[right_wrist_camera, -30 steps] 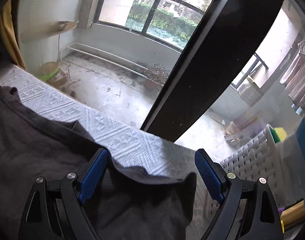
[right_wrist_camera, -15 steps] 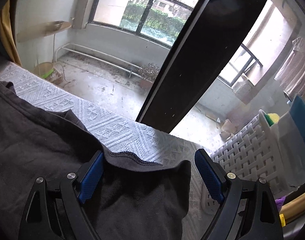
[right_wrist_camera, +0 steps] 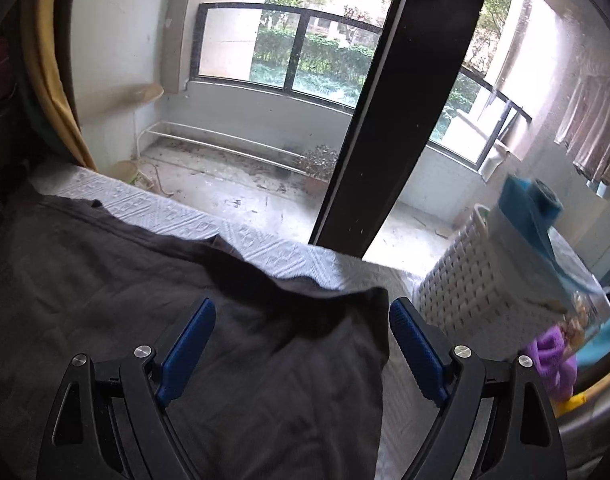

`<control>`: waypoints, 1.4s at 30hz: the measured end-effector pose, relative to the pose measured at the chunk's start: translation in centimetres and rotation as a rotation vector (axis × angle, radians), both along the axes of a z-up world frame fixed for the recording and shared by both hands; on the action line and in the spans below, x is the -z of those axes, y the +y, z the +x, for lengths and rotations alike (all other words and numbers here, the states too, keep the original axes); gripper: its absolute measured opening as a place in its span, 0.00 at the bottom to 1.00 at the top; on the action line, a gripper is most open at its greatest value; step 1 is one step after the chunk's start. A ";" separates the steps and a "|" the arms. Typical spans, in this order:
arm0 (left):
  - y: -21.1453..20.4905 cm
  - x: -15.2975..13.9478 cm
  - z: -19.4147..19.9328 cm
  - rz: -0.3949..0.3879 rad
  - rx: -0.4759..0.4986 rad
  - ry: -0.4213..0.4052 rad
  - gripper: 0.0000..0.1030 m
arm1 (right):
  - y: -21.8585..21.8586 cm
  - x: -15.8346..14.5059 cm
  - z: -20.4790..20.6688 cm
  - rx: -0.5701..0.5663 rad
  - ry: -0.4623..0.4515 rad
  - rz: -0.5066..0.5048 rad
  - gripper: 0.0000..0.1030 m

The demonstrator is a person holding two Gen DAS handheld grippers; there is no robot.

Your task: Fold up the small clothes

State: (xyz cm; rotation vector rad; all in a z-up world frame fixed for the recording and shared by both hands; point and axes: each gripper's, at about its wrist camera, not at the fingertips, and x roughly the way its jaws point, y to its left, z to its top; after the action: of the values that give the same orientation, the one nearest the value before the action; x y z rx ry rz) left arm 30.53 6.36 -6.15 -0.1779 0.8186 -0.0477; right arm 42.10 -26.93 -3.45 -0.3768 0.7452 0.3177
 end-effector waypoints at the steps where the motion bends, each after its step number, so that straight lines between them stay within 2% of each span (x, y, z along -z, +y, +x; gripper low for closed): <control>1: -0.1 0.0 -0.4 -0.004 0.000 -0.001 0.50 | -0.1 0.1 -0.5 0.001 0.003 -0.001 0.87; 10: -1.0 -0.8 -4.8 -0.011 0.008 -0.034 0.50 | -0.9 0.5 -6.1 0.007 0.009 -0.008 0.87; 23: -2.3 -0.8 -9.8 -0.003 0.031 -0.046 0.50 | -3.3 0.5 -11.5 0.044 0.019 0.035 0.87; 31: -3.1 -0.7 -11.8 -0.001 0.034 -0.046 0.50 | -5.9 1.2 -14.5 0.103 0.043 0.089 0.87; 42: -3.7 -0.5 -14.4 0.024 0.034 -0.040 0.51 | -11.6 3.0 -17.7 0.247 0.104 0.193 0.87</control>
State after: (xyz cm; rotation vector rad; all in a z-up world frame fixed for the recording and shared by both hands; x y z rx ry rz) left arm 16.09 2.70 -5.61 -0.1404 0.7816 -0.0732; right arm 24.37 -38.55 -6.43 -0.0845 0.8455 0.1742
